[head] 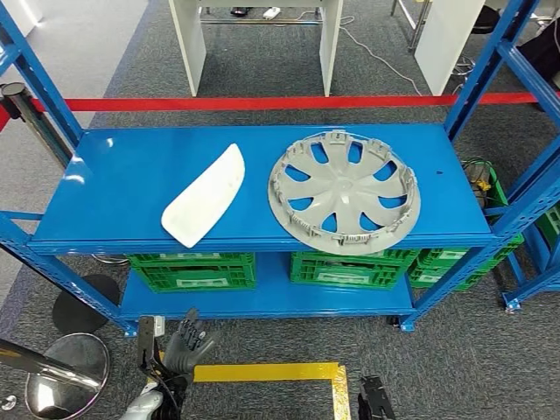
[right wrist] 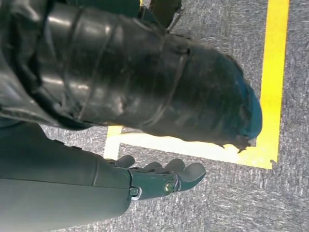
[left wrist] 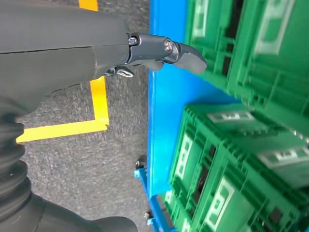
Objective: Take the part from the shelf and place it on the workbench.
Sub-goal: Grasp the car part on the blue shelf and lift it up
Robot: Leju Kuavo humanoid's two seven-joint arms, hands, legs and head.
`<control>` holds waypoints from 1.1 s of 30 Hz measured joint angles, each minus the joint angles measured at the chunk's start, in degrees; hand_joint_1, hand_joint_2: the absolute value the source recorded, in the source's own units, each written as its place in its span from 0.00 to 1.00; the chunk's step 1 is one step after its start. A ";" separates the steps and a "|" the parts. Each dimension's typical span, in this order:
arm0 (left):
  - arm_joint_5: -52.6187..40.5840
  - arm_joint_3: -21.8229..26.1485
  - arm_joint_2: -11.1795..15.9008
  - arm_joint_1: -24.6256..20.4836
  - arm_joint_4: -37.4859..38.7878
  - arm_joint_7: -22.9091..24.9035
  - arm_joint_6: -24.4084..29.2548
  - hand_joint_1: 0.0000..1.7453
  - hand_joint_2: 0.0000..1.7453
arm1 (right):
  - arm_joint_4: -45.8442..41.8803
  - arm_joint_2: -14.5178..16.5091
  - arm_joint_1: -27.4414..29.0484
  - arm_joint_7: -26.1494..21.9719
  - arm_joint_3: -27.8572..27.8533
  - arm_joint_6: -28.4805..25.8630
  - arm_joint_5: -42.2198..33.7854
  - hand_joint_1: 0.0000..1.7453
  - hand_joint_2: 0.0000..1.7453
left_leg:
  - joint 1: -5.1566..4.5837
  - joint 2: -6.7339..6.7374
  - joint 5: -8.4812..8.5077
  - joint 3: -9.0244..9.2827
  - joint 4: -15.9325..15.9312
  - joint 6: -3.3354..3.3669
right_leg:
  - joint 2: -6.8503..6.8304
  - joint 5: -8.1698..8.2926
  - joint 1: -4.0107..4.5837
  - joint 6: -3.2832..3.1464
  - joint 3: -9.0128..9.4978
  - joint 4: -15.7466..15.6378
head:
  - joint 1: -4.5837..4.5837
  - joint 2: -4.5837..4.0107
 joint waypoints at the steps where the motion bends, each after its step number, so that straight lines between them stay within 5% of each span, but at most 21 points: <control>1: -0.55 -0.43 -0.02 -0.03 -0.28 0.22 -0.23 0.00 1.00 | 0.00 0.00 -0.04 0.26 -0.01 0.04 0.28 0.00 0.00 | 0.00 0.00 0.00 0.00 0.00 0.00 | 0.00 0.00 0.00 0.00 0.00 0.00 | 0.01 0.01; 33: -9.96 -9.43 -1.56 -3.49 -2.96 3.64 -0.79 0.00 1.00 | -0.02 0.14 -1.47 3.02 0.00 0.98 3.85 0.00 0.00 | -0.01 0.00 0.01 0.00 0.02 0.00 | 0.00 0.01 0.00 0.00 0.01 0.00 | 0.01 0.01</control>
